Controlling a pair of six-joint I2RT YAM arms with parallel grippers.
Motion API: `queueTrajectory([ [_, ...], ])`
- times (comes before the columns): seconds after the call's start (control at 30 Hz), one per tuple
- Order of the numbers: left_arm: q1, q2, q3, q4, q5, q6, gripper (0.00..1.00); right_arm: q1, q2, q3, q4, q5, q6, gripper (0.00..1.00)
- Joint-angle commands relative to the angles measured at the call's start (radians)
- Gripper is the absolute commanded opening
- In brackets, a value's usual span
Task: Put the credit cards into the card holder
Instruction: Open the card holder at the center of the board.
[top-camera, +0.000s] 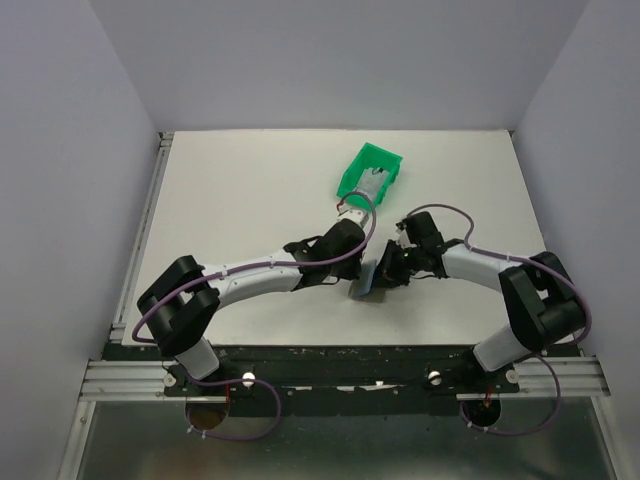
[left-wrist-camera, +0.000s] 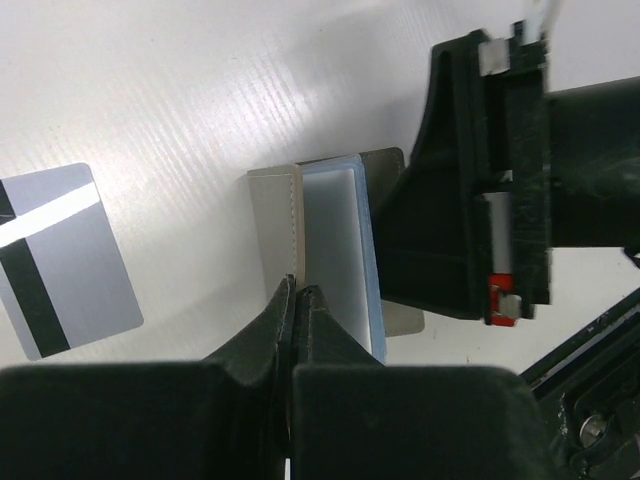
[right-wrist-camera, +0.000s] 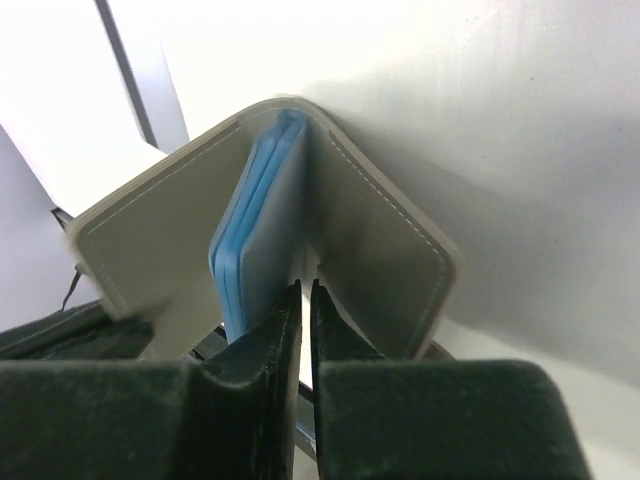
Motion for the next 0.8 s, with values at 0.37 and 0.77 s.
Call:
queueTrajectory([
  [0.37,-0.008,0.027,-0.051,-0.019,-0.031,-0.003,0.0,0.003,-0.148,0.055,-0.191,0.12,-0.076,0.22],
  [0.77,-0.008,-0.042,-0.016,-0.014,0.001,0.007,0.0,0.003,-0.186,-0.005,-0.074,0.052,-0.044,0.53],
])
